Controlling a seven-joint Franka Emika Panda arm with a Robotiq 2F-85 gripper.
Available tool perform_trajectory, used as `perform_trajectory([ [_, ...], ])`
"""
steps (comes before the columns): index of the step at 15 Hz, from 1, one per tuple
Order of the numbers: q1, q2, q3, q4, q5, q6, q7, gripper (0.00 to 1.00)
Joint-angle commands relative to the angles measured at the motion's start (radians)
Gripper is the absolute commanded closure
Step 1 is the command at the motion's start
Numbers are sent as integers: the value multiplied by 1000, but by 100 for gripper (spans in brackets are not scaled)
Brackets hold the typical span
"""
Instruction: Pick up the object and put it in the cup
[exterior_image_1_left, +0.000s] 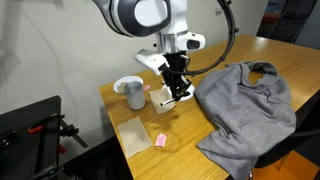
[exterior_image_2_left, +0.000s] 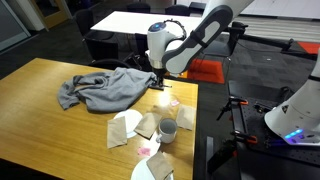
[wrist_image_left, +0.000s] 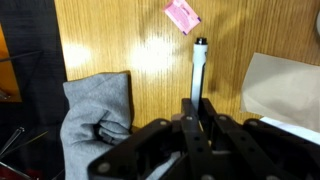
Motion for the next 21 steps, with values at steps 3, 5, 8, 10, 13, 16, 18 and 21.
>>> perform_trajectory([
  [3, 46, -73, 17, 17, -32, -114, 6, 97],
  [5, 57, -84, 31, 25, -27, -139, 5, 97],
  [8, 72, -89, 55, 42, -20, -177, 7, 97],
  [10, 85, -113, 72, 25, -19, -196, 15, 97],
  [13, 103, -122, 93, 24, -17, -203, 21, 97],
  [16, 122, -132, 101, 29, -23, -199, 37, 97],
  [18, 136, -142, 98, 33, -31, -205, 57, 97],
  [21, 150, -169, 96, 33, -39, -213, 72, 97],
])
